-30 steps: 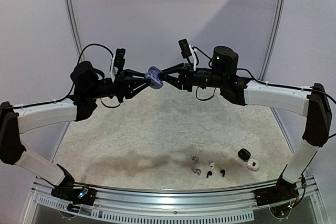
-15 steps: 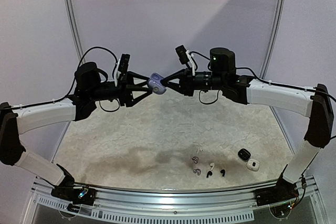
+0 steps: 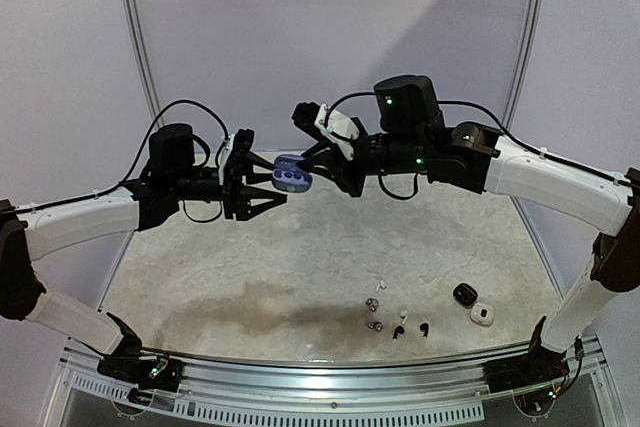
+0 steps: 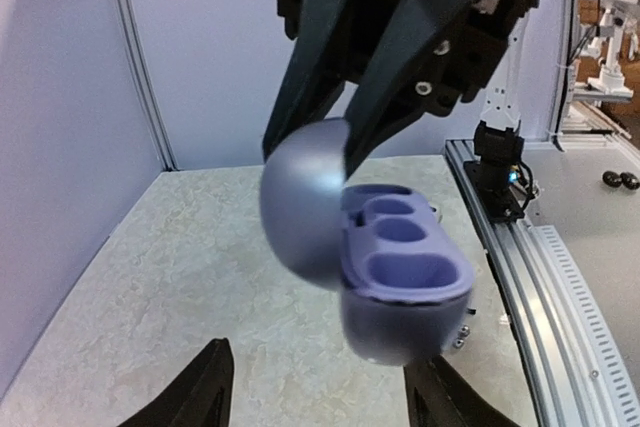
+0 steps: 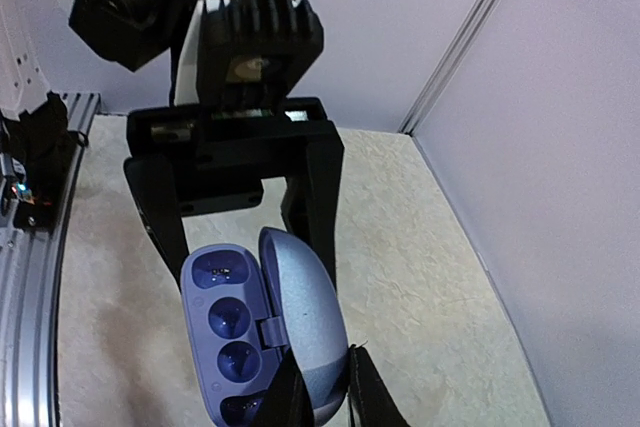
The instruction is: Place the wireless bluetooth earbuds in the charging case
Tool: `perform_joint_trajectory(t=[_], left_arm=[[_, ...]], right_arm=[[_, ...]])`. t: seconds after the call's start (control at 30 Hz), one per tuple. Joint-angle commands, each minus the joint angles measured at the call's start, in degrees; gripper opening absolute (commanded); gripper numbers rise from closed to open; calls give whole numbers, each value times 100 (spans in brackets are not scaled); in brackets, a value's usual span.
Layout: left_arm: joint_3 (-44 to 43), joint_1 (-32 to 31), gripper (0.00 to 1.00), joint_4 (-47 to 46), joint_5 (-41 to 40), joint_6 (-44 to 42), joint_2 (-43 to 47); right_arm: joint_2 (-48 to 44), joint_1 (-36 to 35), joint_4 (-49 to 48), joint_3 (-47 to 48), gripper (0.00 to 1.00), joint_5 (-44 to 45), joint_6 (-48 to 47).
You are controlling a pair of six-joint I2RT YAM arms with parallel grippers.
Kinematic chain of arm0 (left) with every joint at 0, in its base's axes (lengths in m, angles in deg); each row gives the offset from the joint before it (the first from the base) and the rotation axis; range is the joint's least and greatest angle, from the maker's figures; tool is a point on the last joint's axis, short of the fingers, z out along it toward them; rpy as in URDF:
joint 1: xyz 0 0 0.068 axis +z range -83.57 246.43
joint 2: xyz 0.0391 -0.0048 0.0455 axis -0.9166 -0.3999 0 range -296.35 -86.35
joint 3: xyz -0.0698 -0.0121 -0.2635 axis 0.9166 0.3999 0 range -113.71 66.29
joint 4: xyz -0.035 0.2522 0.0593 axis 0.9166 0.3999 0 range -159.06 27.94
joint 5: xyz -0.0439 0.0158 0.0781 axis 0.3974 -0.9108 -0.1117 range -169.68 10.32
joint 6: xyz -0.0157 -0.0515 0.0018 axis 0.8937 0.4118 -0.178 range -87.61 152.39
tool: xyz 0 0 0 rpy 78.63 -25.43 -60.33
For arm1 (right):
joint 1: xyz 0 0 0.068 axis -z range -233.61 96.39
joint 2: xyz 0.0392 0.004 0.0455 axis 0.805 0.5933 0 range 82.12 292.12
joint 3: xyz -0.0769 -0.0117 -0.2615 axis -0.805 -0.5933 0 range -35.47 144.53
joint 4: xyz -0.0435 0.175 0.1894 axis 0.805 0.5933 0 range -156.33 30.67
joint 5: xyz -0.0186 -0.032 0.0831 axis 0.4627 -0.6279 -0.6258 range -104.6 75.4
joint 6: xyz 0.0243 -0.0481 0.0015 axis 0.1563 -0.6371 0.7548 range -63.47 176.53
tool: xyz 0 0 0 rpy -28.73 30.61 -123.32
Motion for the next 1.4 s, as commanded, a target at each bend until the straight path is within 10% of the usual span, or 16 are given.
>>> perform_joint_trajectory(t=[0.0,1.37], left_arm=[[-42,27,55,186,290,-297,143],[25,-184,26,-174,110,191,-18]], right_arm=[[28,-74,386,138,1,633,-714],[187,-149,-87,115,0,679,-584]])
